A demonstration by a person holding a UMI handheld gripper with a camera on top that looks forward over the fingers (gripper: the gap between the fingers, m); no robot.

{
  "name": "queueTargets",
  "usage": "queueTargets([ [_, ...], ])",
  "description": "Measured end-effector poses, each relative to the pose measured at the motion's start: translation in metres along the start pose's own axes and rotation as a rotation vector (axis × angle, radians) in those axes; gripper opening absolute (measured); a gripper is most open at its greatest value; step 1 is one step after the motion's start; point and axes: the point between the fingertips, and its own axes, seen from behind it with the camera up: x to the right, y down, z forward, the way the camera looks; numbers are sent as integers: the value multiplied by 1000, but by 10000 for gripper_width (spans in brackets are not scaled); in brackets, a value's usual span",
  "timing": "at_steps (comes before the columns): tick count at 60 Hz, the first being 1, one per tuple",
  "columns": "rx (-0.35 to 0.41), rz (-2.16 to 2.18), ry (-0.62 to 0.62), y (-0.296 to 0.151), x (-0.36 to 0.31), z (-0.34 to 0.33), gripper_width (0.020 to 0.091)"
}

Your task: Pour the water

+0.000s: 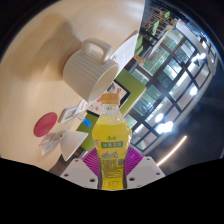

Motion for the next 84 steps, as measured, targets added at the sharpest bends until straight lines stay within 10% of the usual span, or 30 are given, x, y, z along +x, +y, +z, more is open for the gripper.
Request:
queueTargets([
  [22,-55,1141,139,74,12,1,276],
  [37,143,2432,-102,6,-73,31,277],
  [59,197,2238,-151,-2,-94,46,301],
  [68,190,2268,-187,-5,-99,43,506],
  [74,168,2274,-270,1,-97,21,864],
  [84,164,2269,-239,24,-61,-58,831],
])
